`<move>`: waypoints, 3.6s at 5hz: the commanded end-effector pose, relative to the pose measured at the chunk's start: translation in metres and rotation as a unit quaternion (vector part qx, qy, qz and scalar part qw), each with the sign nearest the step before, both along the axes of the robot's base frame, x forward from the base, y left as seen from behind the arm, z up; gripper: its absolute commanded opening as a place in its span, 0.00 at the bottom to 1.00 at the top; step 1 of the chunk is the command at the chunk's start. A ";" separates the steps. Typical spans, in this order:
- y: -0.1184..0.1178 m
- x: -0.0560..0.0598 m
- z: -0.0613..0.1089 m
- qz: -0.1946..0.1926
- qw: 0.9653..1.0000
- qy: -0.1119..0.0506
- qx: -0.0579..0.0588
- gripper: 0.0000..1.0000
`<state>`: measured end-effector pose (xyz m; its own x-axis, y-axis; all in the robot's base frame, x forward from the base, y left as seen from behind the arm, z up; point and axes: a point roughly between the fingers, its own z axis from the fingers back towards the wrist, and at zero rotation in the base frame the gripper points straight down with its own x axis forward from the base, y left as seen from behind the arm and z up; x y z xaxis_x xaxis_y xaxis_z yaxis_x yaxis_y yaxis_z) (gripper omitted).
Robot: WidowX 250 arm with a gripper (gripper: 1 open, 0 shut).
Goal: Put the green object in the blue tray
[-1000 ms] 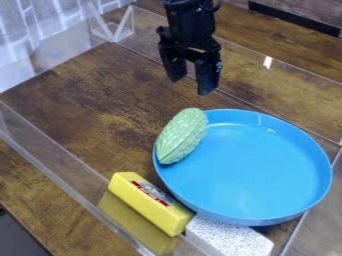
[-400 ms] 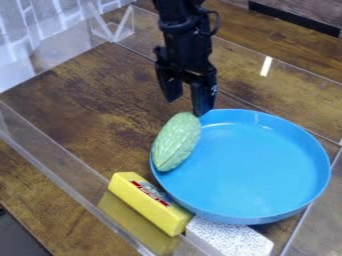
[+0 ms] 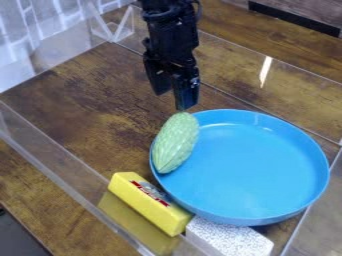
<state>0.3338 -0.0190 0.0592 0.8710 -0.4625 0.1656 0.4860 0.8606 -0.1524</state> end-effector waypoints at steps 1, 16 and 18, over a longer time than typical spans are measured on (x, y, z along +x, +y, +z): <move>0.006 0.007 0.036 0.019 0.998 -0.063 0.006 1.00; 0.073 0.034 0.018 0.120 0.988 -0.042 0.084 1.00; 0.065 0.021 0.025 0.109 0.990 -0.034 0.080 1.00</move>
